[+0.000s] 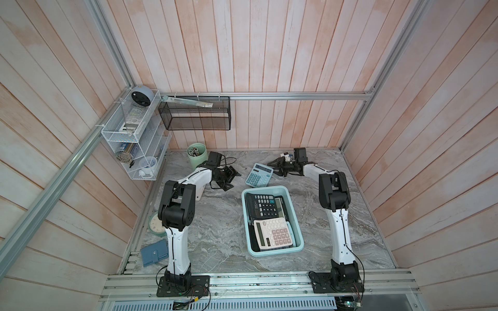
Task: Put the calculator in the storage box
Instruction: Pick up the calculator at the center of the board.
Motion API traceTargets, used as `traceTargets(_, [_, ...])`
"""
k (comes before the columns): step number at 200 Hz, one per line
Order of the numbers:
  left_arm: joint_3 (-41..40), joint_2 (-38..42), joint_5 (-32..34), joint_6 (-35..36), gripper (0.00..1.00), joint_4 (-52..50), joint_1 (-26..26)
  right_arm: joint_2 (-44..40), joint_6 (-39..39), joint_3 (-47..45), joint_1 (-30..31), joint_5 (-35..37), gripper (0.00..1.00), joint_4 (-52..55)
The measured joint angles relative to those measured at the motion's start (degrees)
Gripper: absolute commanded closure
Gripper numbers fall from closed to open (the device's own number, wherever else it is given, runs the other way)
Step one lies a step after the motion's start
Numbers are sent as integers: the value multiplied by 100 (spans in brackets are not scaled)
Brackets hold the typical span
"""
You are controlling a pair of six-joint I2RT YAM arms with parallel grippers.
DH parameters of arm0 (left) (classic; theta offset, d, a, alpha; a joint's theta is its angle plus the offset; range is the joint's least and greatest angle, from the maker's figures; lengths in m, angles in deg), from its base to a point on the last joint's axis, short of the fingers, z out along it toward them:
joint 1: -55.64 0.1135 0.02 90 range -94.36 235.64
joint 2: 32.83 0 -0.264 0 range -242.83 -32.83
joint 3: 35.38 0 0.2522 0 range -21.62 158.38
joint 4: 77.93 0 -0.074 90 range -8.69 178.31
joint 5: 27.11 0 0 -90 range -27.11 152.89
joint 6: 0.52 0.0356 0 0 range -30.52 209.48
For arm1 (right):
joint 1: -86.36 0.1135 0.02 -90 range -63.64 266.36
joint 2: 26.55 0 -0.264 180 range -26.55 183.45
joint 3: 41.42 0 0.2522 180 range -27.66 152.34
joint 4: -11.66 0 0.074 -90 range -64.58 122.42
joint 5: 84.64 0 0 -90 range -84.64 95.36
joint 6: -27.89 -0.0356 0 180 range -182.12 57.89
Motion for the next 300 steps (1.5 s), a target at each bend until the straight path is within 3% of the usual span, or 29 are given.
traceTargets(37, [-120, 79, 66, 39, 25, -66, 9, -955, 688, -1180, 33, -129, 53, 225])
traceTargets(65, [-229, 144, 157, 68, 25, -136, 44, -1307, 1478, -1329, 55, -17, 54, 925])
traceTargets(92, [-299, 256, 221, 83, 25, -219, 96, -1276, 2055, -927, -9, 264, 53, 1690])
traceTargets(131, [-302, 282, 214, 17, 25, -162, 68, -636, 2721, 726, -85, 461, 53, 2664])
traceTargets(166, [-457, 256, 125, -466, 25, 533, -72, -195, 3136, 1416, -46, 715, 53, 3416])
traceTargets(210, [-730, -140, 44, -1165, 25, 1436, -229, 101, 3322, 1556, 127, 758, 53, 3853])
traceTargets(247, [-1196, -247, -216, -1993, 25, 2774, -271, 164, 3311, 1510, 317, 682, 52, 3834])
traceTargets(286, [-785, -651, -299, -2321, 25, 3185, -337, 184, 3296, 1464, 450, 675, 52, 3807])
traceTargets(300, [-531, -826, -302, -2374, 25, 3191, -350, 186, 3292, 1462, 468, 678, 56, 3803])
